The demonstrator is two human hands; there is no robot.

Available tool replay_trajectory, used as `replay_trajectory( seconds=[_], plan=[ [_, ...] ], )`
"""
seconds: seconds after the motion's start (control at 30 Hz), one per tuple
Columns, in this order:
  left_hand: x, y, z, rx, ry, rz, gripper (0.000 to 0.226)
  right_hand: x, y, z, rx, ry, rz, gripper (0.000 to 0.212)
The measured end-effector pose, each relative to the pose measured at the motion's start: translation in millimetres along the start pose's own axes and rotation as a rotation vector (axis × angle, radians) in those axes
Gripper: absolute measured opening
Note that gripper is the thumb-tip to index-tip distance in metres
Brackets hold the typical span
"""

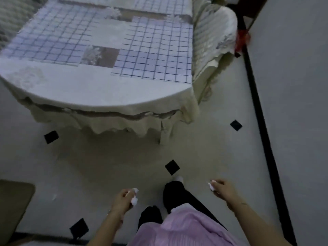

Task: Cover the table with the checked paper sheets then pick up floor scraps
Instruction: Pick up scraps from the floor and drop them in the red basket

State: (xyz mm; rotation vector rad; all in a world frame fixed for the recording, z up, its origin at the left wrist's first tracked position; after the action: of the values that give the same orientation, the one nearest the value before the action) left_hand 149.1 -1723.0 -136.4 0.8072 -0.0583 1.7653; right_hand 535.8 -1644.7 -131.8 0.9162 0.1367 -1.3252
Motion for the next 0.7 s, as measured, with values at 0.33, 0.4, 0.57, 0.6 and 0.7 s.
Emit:
replay_trajectory(
  seconds=[0.33, 0.4, 0.57, 0.6, 0.7],
  plan=[
    [189.8, -218.3, 35.6, -0.288, -0.336, -0.167, 0.012, 104.9, 107.7, -25.6, 0.118, -0.312, -0.159, 0.016],
    [197.1, -260.8, 37.3, -0.314, -0.328, -0.229, 0.013, 94.3, 125.4, -47.2, 0.112, -0.305, -0.154, 0.02],
    [196.6, -322.8, 29.9, -0.293, -0.243, -0.382, 0.014, 42.5, 165.8, -107.0, 0.092, -0.262, -0.165, 0.013],
    [192.5, -327.3, 20.6, -0.272, -0.215, -0.405, 0.014, 31.6, 175.4, -120.1, 0.098, -0.26, -0.17, 0.015],
    [201.1, -332.8, 14.4, -0.21, -0.137, -0.444, 0.015, -7.7, 208.7, -161.6, 0.14, -0.244, -0.214, 0.015]
  ],
)
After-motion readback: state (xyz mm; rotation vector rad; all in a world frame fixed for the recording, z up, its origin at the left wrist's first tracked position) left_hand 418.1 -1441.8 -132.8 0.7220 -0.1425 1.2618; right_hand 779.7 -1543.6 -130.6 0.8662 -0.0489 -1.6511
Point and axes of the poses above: each hand's wrist, its own z-axis away from the middle knuckle, its own y-axis out of the back of the hand, x = y × z, the point moved 7 cm from there along -z, towards the middle knuckle, and after that the axes turned 12 degrees about x, right-handed, at the moved point
